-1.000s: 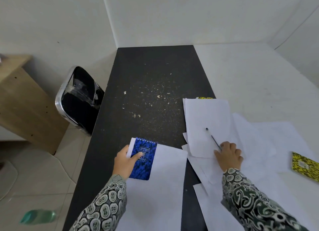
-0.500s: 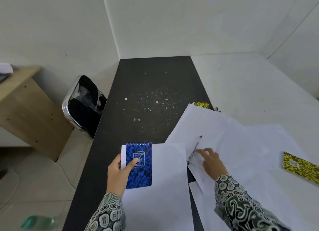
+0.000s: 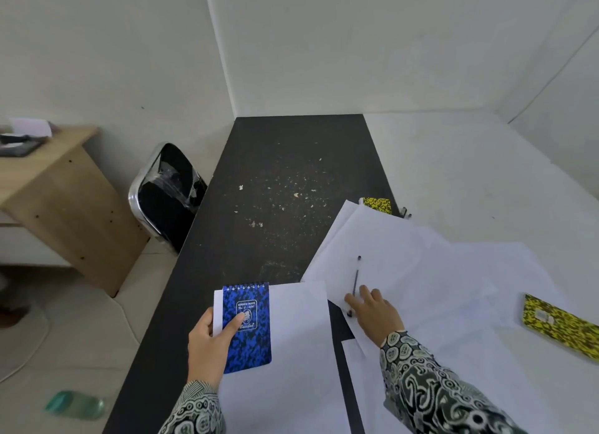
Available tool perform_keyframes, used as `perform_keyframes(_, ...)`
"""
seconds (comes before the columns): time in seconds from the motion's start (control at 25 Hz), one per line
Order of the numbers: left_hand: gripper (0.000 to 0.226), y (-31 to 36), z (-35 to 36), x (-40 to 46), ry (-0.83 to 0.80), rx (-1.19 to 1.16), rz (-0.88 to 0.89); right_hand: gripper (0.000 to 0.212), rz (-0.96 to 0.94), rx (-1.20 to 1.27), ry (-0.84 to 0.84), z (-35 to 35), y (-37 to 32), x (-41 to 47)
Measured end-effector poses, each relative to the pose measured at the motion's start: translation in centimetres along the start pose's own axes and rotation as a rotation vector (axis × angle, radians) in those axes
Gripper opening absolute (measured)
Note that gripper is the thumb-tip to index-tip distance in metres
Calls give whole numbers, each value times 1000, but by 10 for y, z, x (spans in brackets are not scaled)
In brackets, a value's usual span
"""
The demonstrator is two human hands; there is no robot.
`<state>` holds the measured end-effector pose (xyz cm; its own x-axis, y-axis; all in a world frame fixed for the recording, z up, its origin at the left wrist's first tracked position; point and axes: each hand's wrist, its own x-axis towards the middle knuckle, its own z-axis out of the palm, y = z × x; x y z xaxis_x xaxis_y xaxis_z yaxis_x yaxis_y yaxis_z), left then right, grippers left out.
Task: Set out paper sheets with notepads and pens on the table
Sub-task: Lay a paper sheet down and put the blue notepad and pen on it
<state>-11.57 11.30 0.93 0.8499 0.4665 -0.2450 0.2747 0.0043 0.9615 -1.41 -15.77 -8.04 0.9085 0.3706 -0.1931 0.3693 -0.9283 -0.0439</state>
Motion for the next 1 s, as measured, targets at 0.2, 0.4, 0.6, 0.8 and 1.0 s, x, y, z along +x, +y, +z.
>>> perform_keyframes(0.2,13,5,29,-15,45,-12,4,58,-209,-191,110,-4,35,-15)
perform_keyframes(0.4,11,13,77,-30,12,33,28,59,-252,-93,8,-12,66,-28)
perform_keyframes(0.6,9,12,109,-40,18,76,37,24,-377,-49,-110,-9,82,-37)
perform_keyframes(0.8,9,9,115,-58,120,49,26,30,-472,54,-288,-12,78,-35)
perform_keyframes(1.0,11,21,101,-74,234,0,52,30,-411,692,-464,-45,47,-24)
